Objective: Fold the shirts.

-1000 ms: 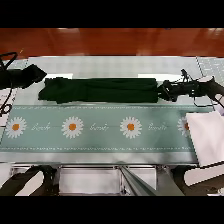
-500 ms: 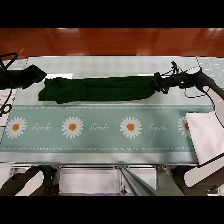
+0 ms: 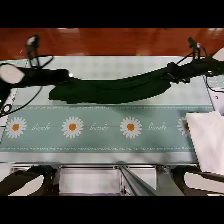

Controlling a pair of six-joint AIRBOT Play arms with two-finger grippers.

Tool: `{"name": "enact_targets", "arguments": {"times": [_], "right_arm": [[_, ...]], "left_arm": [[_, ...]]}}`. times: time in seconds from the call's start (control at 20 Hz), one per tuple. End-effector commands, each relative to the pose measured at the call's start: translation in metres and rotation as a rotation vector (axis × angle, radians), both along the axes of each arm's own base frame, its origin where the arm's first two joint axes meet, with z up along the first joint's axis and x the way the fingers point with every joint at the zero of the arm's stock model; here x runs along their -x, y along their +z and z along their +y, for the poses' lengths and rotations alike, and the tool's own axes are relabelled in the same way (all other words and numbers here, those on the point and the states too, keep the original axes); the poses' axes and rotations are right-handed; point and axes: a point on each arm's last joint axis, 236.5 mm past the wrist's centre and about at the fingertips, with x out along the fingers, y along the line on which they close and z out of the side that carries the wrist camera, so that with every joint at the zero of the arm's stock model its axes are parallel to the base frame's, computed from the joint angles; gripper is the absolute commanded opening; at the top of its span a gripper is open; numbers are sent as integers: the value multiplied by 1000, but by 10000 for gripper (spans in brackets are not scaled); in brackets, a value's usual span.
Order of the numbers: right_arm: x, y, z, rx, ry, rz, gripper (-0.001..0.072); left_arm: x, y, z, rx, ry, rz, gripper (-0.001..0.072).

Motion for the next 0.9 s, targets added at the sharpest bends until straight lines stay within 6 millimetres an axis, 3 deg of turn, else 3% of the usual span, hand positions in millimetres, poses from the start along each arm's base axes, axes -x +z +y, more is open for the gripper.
{"name": "enact_targets", "arguments": {"times": [0.0, 0.2, 0.35, 0.55, 0.6, 0.7, 0.75, 0.85], "right_arm": [[38, 45, -1, 39, 3, -92, 22], [82, 83, 12, 12, 25, -184, 22], [107, 101, 20, -6, 42, -226, 22], [122, 112, 25, -12, 60, -247, 22], [122, 112, 25, -13, 60, -247, 22], [121, 114, 27, -24, 58, -253, 22], [120, 116, 29, -36, 58, -258, 22], [116, 123, 36, -85, 52, -273, 22]], "left_arm": [[-3, -34, -91, 5, -186, 72, 20], [20, -84, -197, -31, -426, 260, 20], [50, -110, -259, -66, -574, 344, 20], [91, -131, -313, -63, -672, 424, 20], [96, -132, -317, -50, -679, 438, 20], [87, -123, -311, -28, -660, 437, 20], [76, -115, -298, -23, -640, 439, 20], [47, -93, -255, -26, -582, 437, 20]]}}
